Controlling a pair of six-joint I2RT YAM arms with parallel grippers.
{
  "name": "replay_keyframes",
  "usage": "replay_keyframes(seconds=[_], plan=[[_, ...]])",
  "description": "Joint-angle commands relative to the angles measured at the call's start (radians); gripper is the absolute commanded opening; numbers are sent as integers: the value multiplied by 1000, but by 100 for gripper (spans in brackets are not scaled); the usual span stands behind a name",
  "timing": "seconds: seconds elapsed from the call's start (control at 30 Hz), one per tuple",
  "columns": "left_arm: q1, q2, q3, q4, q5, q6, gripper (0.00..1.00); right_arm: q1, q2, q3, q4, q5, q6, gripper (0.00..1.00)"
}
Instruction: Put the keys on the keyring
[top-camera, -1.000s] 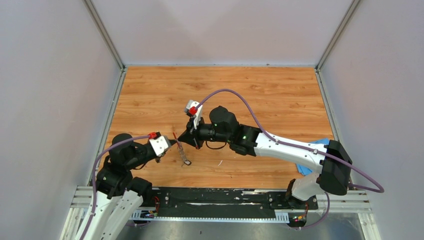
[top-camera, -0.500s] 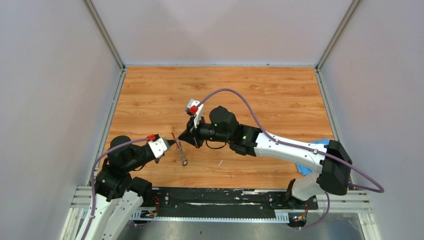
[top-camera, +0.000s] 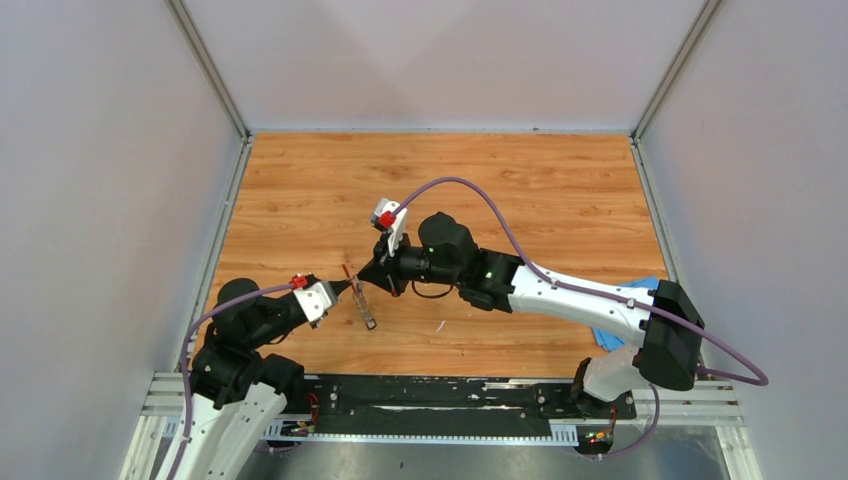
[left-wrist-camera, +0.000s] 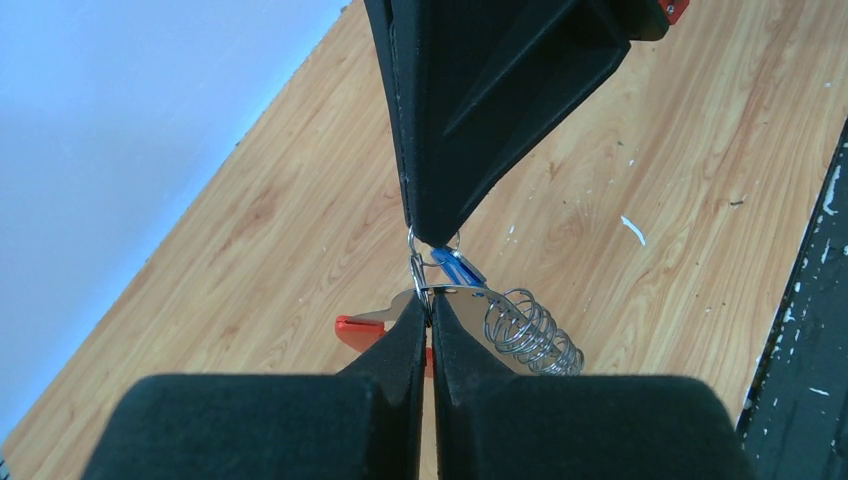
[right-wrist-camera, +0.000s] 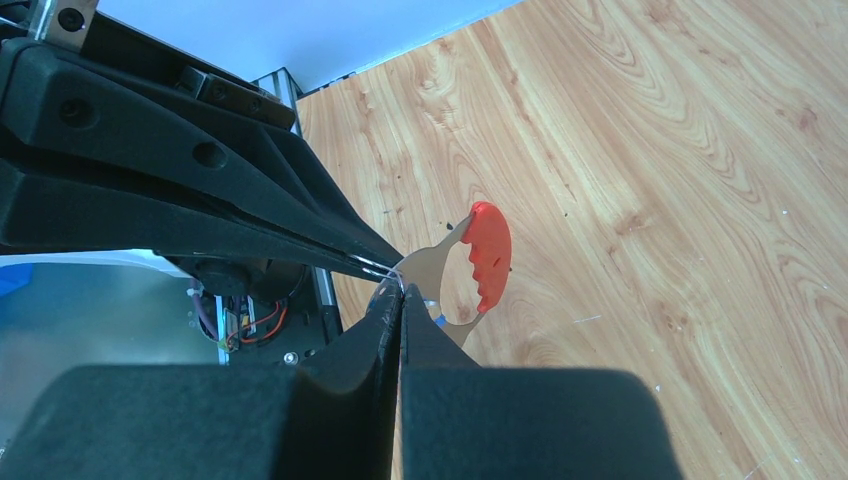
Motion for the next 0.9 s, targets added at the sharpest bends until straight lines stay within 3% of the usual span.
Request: replay_keyframes(seconds=[0.0, 0.87], plan=[[6, -28, -12, 73, 47, -2, 0, 9, 4, 0, 9, 10, 3, 0], [6, -65, -22, 251, 148, -23, 0, -62, -85, -59, 82, -173, 41, 0]])
